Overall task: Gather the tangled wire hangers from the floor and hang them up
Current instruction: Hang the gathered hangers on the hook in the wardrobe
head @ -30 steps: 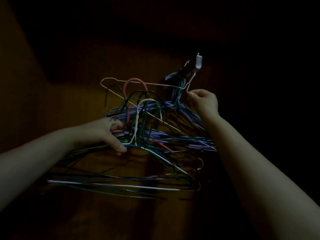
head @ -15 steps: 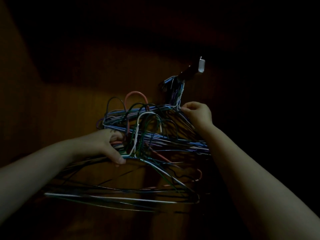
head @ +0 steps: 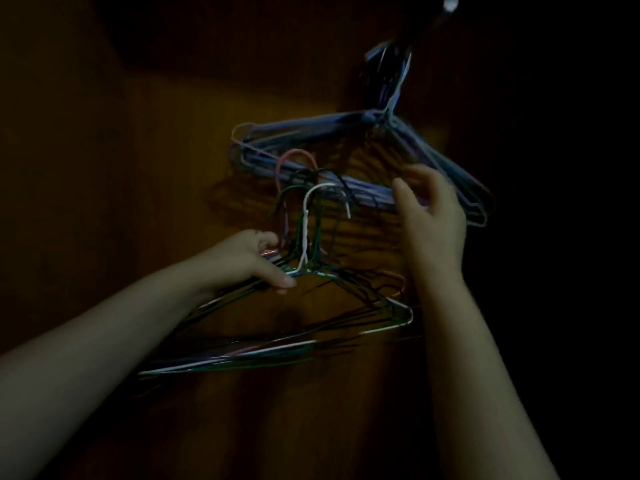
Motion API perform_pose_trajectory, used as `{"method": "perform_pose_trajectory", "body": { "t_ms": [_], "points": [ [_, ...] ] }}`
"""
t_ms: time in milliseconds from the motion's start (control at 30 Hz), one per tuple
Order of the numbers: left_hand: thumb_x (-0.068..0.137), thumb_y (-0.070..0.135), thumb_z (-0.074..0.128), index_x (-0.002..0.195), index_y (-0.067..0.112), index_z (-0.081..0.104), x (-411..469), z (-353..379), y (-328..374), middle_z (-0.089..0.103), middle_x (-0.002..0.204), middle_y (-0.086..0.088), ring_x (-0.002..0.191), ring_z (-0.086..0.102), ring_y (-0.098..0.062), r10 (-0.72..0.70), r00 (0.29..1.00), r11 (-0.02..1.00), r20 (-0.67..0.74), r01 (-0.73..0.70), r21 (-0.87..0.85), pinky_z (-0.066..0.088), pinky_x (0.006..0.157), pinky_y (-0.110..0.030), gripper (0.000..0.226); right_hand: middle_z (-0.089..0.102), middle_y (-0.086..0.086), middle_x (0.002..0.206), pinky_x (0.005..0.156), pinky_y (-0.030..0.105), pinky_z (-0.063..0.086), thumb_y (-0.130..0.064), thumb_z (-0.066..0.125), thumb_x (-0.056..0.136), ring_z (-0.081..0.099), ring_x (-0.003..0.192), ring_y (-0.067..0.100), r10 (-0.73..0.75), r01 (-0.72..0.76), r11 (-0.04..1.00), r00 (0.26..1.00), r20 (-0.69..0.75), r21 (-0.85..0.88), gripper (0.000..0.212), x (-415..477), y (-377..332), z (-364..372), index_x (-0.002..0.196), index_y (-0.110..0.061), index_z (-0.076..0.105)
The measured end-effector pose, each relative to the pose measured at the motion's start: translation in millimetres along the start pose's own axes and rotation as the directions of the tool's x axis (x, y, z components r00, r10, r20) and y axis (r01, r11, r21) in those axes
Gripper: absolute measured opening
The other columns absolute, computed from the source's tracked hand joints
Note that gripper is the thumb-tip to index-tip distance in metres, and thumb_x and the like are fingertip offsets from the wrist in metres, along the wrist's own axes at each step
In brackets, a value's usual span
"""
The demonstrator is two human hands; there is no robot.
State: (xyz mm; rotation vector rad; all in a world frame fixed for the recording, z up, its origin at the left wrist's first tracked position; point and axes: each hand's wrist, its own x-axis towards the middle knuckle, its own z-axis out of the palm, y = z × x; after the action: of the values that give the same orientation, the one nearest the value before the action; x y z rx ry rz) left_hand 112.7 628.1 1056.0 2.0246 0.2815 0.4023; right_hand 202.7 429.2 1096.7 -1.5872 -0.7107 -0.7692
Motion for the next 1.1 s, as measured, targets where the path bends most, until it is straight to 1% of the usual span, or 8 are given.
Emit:
{"method": "perform_pose_trajectory", "body": {
  "t_ms": [200, 333, 533, 633, 733, 900, 1033, 1100],
  "points": [
    [0.065, 0.000, 0.080, 0.117, -0.006, 0.052, -42.6, 45.3, -24.5, 0.057, 0.124, -0.022, 0.091, 0.064, -0.019, -0.047, 0.998, 0.998, 0.043, 0.049, -0.047, 0.052, 0.073, -0.019, 0.060, 0.056, -0.015, 0.074, 0.081, 0.051, 0.047, -0.046, 0.062, 0.084, 0.058, 0.077, 0.017, 0.276, -0.276, 0.953, 0.961, 0.018, 0.121, 0.018, -138.9, 26.6, 17.2, 0.074, -0.037, 0.050],
    [0.068, -0.003, 0.076, 0.131, -0.010, 0.043, -69.4, 79.0, -36.0, 0.046, 0.137, -0.025, 0.122, 0.049, -0.036, -0.061, 0.998, 0.997, 0.004, 0.061, -0.048, 0.051, 0.076, -0.019, 0.071, 0.061, -0.005, 0.069, 0.068, 0.034, 0.045, -0.041, 0.061, 0.087, 0.058, 0.069, 0.015, 0.436, -0.456, 0.889, 0.871, 0.225, 0.044, 0.024, -179.3, 44.8, 19.8, 0.076, -0.021, 0.064],
    [0.076, -0.008, 0.068, 0.119, -0.003, 0.052, -98.5, 112.7, -58.9, 0.062, 0.114, -0.010, 0.072, 0.063, 0.005, -0.124, 0.989, 0.967, -0.082, 0.101, -0.233, 0.046, 0.056, -0.004, 0.046, 0.064, 0.003, 0.066, 0.060, 0.028, 0.041, -0.028, 0.062, 0.090, 0.058, 0.065, 0.016, 0.578, -0.665, 0.730, 0.725, 0.375, 0.159, 0.027, -198.0, 43.9, 7.4, 0.074, -0.008, 0.068],
    [0.076, -0.008, 0.067, 0.130, -0.011, 0.043, -108.8, 118.2, -66.9, 0.052, 0.132, -0.017, 0.070, 0.065, 0.002, -0.143, 0.981, 0.952, -0.129, 0.101, -0.287, 0.048, 0.057, -0.006, 0.059, 0.065, 0.006, 0.069, 0.060, 0.028, 0.041, -0.028, 0.062, 0.090, 0.058, 0.066, 0.017, 0.573, -0.672, 0.733, 0.694, 0.435, 0.106, 0.026, -204.6, 44.6, 2.6, 0.075, -0.008, 0.068],
    [0.076, -0.010, 0.066, 0.120, -0.008, 0.050, -117.9, 121.4, -66.8, 0.059, 0.121, -0.019, 0.064, 0.066, 0.000, -0.159, 0.977, 0.948, -0.139, 0.112, -0.299, 0.049, 0.057, -0.009, 0.046, 0.068, 0.017, 0.077, 0.065, 0.036, 0.045, -0.029, 0.062, 0.090, 0.059, 0.069, 0.026, 0.556, -0.661, 0.747, 0.683, 0.473, 0.076, 0.029, -207.3, 46.9, 1.4, 0.075, -0.004, 0.067],
    [0.076, -0.012, 0.065, 0.132, -0.008, 0.041, -122.1, 120.3, -66.8, 0.045, 0.138, -0.013, 0.078, 0.059, -0.006, -0.142, 0.973, 0.951, -0.184, 0.083, -0.299, 0.050, 0.057, -0.010, 0.061, 0.066, 0.018, 0.073, 0.061, 0.031, 0.039, -0.029, 0.062, 0.089, 0.054, 0.063, 0.021, 0.528, -0.631, 0.775, 0.677, 0.513, 0.036, 0.030, -208.0, 46.9, -0.2, 0.076, -0.003, 0.067],
    [0.068, -0.001, 0.076, 0.133, -0.007, 0.041, -123.2, 108.8, -68.3, 0.045, 0.140, -0.014, 0.121, 0.051, -0.026, -0.148, 0.967, 0.968, -0.207, 0.099, -0.229, 0.046, 0.100, -0.039, 0.074, 0.057, 0.006, 0.062, 0.060, 0.029, 0.036, -0.022, 0.062, 0.088, 0.052, 0.061, 0.019, 0.541, -0.645, 0.762, 0.679, 0.497, 0.052, 0.028, -205.4, 47.6, -1.5, 0.062, -0.013, 0.059],
    [0.063, 0.002, 0.080, 0.133, -0.008, 0.040, -123.8, 100.7, -69.7, 0.044, 0.141, -0.016, 0.127, 0.045, -0.031, -0.165, 0.964, 0.967, -0.210, 0.117, -0.225, 0.043, 0.102, -0.047, 0.082, 0.053, 0.000, 0.057, 0.059, 0.028, 0.035, -0.019, 0.059, 0.089, 0.049, 0.058, 0.015, 0.547, -0.638, 0.769, 0.692, 0.471, 0.043, 0.032, -200.3, 53.9, -4.3, 0.058, -0.019, 0.053]
  ]
}}
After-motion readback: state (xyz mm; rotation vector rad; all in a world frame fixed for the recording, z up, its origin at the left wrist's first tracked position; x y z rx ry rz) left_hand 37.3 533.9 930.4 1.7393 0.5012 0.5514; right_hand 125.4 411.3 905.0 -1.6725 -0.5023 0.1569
